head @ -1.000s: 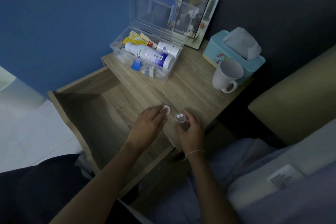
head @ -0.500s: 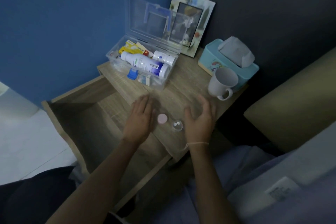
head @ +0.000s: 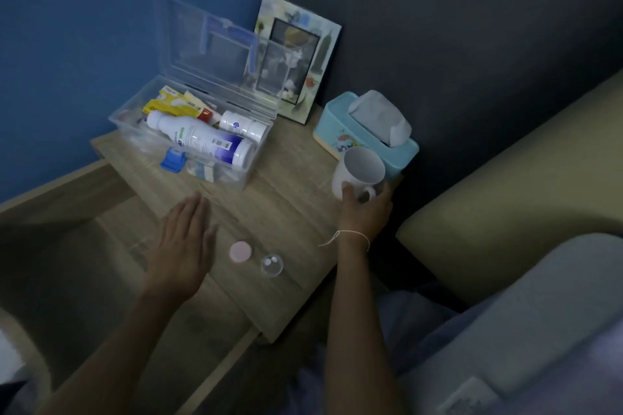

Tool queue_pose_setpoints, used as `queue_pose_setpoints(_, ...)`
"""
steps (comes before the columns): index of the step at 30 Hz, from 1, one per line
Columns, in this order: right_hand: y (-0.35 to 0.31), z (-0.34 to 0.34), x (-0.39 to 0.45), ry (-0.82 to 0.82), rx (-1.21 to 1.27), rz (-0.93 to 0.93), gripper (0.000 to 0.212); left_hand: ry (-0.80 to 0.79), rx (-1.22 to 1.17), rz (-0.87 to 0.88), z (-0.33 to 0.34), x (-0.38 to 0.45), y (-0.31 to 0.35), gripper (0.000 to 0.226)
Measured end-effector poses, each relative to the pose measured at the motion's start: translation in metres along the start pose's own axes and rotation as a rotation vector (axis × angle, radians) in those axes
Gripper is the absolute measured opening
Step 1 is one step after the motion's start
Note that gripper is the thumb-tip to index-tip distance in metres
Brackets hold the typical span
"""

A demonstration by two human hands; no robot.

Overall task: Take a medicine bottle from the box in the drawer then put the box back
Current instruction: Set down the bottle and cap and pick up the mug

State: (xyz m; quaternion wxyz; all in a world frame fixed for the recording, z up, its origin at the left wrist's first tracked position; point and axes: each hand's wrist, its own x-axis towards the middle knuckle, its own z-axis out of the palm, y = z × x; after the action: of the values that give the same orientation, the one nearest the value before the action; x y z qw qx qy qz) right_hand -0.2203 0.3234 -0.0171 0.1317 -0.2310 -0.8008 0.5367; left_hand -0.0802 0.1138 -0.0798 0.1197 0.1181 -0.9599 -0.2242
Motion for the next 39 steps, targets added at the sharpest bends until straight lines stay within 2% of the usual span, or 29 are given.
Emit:
queue_pose_setpoints(3,0.009,0.006,0.006,-0.026,0.124,0.087,0.069,-0.01,0.017,0.003,0.0,0.0,0.001,0.06)
queue_pose_setpoints(8,0.015,0.021,0.003,-0.139,0.313,0.173,0.085,-0.021,0.019,-0.02,0.0,0.001,-0.002,0.057)
queue_pose_setpoints(10,0.015,0.024,0.001,-0.196,0.388,0.223,0.082,-0.021,0.026,-0.012,0.0,0.0,-0.001,0.056)
queue_pose_setpoints(13,0.012,0.024,-0.004,-0.249,0.451,0.231,0.073,-0.056,0.022,-0.018,-0.002,0.0,-0.002,0.06)
queue_pose_setpoints(17,0.014,0.022,-0.026,-0.256,0.472,0.189,0.074,-0.075,0.041,-0.021,-0.003,0.0,-0.003,0.062)
queue_pose_setpoints(25,0.026,0.002,-0.076,-0.382,0.397,0.157,0.089,-0.091,0.048,-0.035,-0.003,0.001,-0.003,0.06)
queue_pose_setpoints(33,0.036,-0.012,-0.088,-0.487,0.219,0.025,0.069,-0.09,0.037,-0.031,-0.005,0.0,-0.002,0.062)
queue_pose_setpoints(39,0.036,-0.019,-0.091,-0.42,0.018,-0.113,0.051,-0.086,0.025,-0.028,-0.004,0.0,-0.002,0.062)
